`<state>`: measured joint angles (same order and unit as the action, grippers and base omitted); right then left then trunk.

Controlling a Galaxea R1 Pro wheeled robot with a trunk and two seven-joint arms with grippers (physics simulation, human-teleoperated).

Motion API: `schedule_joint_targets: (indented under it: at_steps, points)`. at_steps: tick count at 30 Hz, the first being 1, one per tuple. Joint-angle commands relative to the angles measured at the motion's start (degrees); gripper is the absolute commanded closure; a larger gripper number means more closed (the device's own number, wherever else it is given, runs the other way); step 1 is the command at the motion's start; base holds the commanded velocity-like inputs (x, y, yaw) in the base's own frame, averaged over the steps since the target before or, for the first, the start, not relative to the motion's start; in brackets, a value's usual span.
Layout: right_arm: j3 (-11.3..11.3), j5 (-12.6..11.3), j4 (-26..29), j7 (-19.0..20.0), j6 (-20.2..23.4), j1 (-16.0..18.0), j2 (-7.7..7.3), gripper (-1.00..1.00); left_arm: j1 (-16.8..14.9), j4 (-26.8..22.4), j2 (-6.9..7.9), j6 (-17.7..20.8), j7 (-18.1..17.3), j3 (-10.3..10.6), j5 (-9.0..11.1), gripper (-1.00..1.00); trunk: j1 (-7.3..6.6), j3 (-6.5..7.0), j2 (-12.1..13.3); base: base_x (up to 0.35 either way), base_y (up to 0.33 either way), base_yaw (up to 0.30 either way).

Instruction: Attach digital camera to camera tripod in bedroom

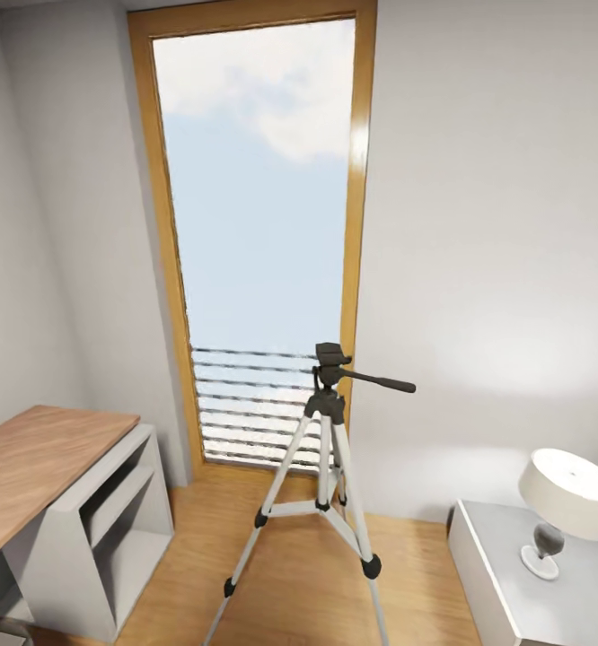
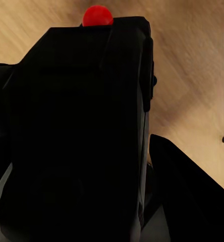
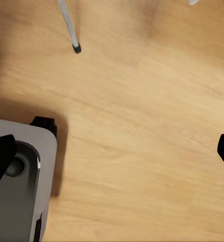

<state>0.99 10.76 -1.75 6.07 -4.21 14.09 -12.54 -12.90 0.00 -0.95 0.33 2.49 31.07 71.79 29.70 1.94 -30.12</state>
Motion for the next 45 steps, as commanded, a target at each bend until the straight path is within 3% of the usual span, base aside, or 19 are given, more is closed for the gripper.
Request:
schedule_joint_targets:
  at_steps: [1, 12, 25, 45]
  points:
    - [0.07, 0.32, -0.19, 0.08, -0.36, 0.06, -0.02, -1.0, -0.02, 0.0, -0.01, 0.04, 0.19, 0.49, 0.28, 1.0, 0.04, -0.01, -0.02, 0.186, 0.037, 0.0]
    - [0.07, 0.32, -0.19, -0.02, -0.34, 0.06, 0.12, -1.0, -0.02, 0.0, -0.01, 0.02, 0.15, 0.53, 0.22, 1.0, 0.04, -0.01, -0.02, 0.056, 0.011, -0.012]
    - [0.07, 0.32, -0.19, -0.85, -0.17, 0.06, 0.34, -1.0, -0.02, 0.0, 0.0, 0.02, 0.15, 0.49, 0.28, 1.0, 0.04, -0.01, -0.02, 0.003, 0.001, -0.172]
    - [0.07, 0.32, -0.19, -0.88, -0.34, 0.06, 0.06, -1.0, -0.02, 0.0, -0.01, 0.02, 0.15, 0.56, 0.23, 1.0, 0.04, -0.01, -0.02, 0.023, 0.006, -0.013]
